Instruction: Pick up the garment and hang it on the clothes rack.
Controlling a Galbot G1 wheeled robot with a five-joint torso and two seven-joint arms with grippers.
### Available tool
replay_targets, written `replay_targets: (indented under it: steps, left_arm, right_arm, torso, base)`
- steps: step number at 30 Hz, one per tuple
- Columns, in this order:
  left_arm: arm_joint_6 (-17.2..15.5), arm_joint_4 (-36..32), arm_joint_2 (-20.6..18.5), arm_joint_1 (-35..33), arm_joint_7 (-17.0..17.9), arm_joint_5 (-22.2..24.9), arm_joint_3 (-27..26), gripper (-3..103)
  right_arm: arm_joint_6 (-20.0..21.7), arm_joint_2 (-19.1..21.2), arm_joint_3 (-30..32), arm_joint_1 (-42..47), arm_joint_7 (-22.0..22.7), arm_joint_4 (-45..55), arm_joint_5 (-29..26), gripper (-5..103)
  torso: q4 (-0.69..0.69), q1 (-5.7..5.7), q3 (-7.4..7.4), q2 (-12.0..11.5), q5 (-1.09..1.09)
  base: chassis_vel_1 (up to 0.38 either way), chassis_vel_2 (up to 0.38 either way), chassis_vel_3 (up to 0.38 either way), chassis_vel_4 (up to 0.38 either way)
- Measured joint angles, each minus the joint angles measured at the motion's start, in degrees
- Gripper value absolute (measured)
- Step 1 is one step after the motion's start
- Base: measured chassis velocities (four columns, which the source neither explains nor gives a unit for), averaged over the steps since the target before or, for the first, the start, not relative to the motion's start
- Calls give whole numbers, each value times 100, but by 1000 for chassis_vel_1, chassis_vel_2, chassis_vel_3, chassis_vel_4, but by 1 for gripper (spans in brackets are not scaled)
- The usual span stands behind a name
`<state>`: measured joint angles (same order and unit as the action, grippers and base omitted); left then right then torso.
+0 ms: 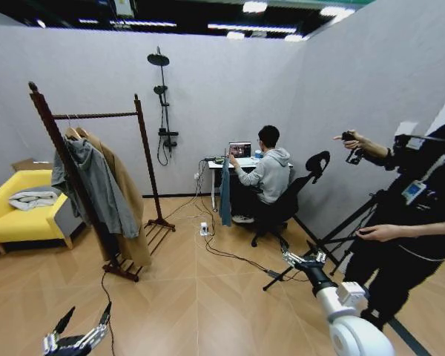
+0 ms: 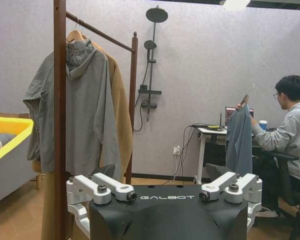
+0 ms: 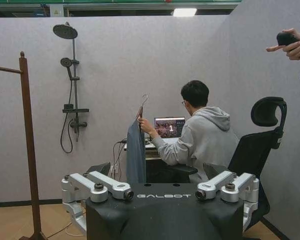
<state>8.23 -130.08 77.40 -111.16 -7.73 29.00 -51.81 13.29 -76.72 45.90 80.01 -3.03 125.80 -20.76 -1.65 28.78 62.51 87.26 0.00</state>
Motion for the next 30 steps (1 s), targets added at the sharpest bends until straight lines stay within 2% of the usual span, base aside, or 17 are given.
replay_targets:
  steps: [18,30]
  left_arm:
    - [0,0,0,0,0,0,0,100]
    - [0,0,0,0,0,0,0,100]
  right_arm:
    - [-166,-34,56,5,-267,-75,-41,100]
    - [-178,2,-17,-47,-261,-78,-61,100]
  torso:
    - [0,-3,-1,1,0]
    - [1,1,1,-1,0]
  base:
    - [-19,12,18,-18]
    - [-201,189,200,-192]
